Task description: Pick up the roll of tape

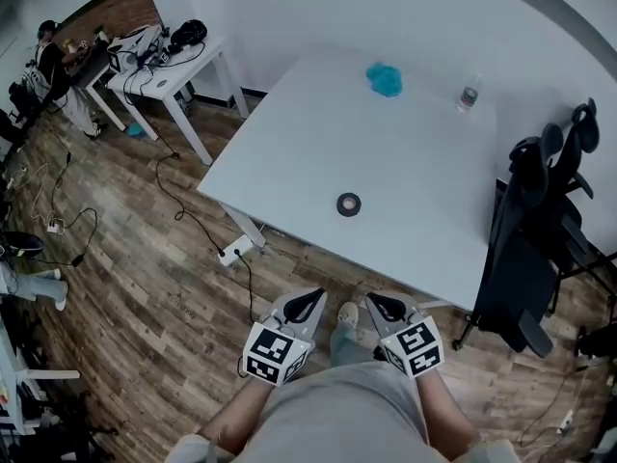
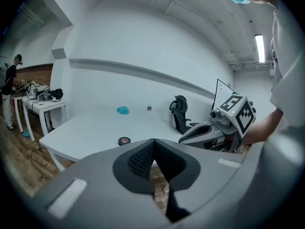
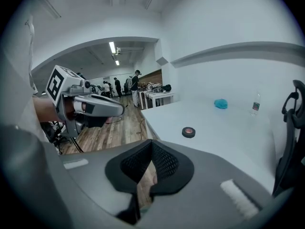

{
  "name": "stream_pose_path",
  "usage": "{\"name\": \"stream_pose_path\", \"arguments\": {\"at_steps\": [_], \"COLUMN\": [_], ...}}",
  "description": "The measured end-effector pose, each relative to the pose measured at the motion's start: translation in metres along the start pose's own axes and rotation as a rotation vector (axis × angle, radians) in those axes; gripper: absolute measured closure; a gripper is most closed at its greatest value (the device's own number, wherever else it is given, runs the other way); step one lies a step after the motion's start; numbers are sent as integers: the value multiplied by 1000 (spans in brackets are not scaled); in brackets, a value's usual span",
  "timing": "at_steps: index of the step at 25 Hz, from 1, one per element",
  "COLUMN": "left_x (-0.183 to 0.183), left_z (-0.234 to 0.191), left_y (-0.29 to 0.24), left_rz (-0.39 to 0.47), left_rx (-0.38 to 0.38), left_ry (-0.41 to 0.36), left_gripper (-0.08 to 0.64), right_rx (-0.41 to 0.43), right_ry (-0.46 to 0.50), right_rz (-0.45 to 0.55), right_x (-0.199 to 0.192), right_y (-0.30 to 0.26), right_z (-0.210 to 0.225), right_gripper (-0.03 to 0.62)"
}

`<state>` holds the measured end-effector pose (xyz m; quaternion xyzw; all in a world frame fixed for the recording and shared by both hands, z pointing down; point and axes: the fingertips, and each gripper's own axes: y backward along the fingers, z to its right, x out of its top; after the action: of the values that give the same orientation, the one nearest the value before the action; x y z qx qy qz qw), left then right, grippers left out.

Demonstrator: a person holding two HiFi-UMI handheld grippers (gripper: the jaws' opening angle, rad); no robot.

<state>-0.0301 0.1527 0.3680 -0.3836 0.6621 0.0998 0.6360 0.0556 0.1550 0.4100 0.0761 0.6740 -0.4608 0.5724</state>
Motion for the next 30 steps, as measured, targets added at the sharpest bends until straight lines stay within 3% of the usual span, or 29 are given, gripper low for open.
{"name": "stream_pose_path", "arguments": {"at_steps": [13,22,30], "left_x": [48,63,74], "left_z": [-61,-86,-89], "left_y": [-74,-90,-99], "left_rz": [-1,15,22], "left_rx": [81,163,181], "left_ry": [46,61,45], "left_gripper": [541,541,541], "right_rx": [14,69,72], "right_ry": [19,59,67], "right_rz": [6,16,28], "right_x": [58,78,83], "right_y": [-45,-71,-72], "right_z": [108,138,153], "right_gripper": [586,586,586]}}
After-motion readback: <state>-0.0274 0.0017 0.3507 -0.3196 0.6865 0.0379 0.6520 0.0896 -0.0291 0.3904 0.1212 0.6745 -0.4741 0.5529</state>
